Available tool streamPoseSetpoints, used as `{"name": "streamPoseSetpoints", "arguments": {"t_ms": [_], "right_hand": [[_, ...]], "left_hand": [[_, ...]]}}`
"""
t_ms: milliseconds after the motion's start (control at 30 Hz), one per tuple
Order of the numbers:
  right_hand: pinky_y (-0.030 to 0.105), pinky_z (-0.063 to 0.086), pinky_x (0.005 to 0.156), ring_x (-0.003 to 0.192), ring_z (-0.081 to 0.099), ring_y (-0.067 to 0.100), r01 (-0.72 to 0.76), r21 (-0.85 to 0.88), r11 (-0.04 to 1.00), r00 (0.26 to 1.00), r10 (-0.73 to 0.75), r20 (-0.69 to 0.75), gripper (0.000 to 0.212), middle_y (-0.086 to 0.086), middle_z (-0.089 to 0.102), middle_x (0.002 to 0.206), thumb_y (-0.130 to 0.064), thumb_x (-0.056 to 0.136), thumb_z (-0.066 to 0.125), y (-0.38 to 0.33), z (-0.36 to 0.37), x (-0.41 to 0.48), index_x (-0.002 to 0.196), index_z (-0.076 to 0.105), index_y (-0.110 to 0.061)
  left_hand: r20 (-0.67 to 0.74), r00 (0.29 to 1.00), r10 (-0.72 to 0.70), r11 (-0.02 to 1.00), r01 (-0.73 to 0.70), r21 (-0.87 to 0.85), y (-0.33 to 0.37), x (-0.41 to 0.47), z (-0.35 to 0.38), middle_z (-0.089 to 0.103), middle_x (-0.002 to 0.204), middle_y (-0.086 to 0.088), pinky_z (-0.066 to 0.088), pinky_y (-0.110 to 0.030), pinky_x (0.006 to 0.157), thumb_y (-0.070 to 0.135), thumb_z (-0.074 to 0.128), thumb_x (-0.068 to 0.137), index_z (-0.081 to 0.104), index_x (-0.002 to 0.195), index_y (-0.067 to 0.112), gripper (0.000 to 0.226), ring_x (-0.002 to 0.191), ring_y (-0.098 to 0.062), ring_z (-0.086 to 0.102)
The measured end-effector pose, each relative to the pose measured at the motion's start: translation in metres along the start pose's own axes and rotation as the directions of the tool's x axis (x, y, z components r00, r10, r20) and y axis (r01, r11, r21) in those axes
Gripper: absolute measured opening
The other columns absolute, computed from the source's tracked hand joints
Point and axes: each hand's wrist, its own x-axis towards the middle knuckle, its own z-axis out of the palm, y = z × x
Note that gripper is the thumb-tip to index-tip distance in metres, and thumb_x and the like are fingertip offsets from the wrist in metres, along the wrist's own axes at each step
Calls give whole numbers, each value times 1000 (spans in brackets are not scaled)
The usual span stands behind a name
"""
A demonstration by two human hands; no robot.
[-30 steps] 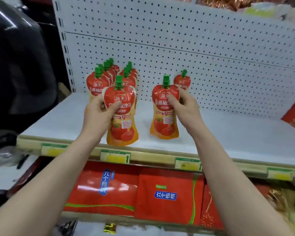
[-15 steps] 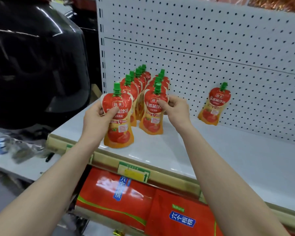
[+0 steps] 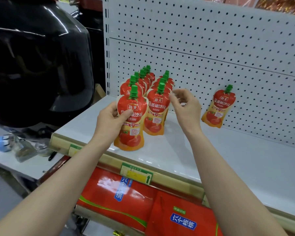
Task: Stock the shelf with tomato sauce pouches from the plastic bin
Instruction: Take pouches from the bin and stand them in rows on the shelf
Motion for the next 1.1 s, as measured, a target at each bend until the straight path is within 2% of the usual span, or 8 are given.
{"name": "streamPoseSetpoints", "arguments": {"t_ms": [67,233,400,533,667,767,900,1100], "right_hand": [[18,48,67,74,60,2,36,52,998,999,-37,25,13,-9,70,83,-33,91,67,-13,-12,-8,93,72,-21],[24,52,54,72,66,21,-128,213,969,901,23,434,11,17,74,87,-17,92,69,-24,-36,-24,93,73,-7],[21,53,54,67,65,17,-159,185,970,924,80,373,11,5,73,74,-13,91,69,4,-82,-17,81,72,-15],[21,56,59,63,67,9,-229,151,962,953,190,236,9,-2,74,70,-14,92,68,35,-123,-3,86,72,-9],[37,58,64,57,64,17,-243,113,963,967,233,100,13,11,71,73,-15,92,68,63,-128,21,80,70,-12],[36,56,62,50,61,9,-232,93,968,972,226,68,17,6,68,69,-14,93,67,77,-114,45,76,66,-17],[50,61,75,69,72,19,-203,46,978,976,199,93,16,5,74,77,-23,93,66,98,-88,80,77,68,-23],[50,61,76,72,74,20,-178,72,981,978,168,126,10,5,75,84,-23,95,64,114,-55,114,91,70,-18]], "left_hand": [[36,999,-6,1000,8,-30,3,-4,10,74,98,5,58,-31,80,20,68,88,66,107,20,19,88,-8,72],[158,987,33,997,-21,-79,13,-17,48,74,102,2,59,-27,81,17,68,88,65,115,15,27,92,-9,71],[279,960,1,996,22,-81,1,-29,85,73,105,-3,57,-31,86,16,67,89,65,110,17,21,98,-12,69],[381,924,-31,990,-23,136,-16,-35,113,69,108,4,54,-24,89,21,67,89,62,118,23,30,98,-8,66],[462,885,-58,935,-113,335,-30,-27,147,58,130,2,48,-30,98,23,64,91,51,136,20,47,114,-14,59],[445,893,-60,875,-167,454,-38,-4,173,50,141,-4,45,-35,102,24,61,92,45,141,18,52,124,-21,53],[389,910,-144,790,-131,599,-55,33,202,39,149,-4,40,-37,106,27,55,96,30,150,20,60,130,-23,45],[325,938,-123,795,-103,597,-78,66,222,23,159,-2,29,-39,116,24,53,97,22,153,18,64,145,-20,25]]}}
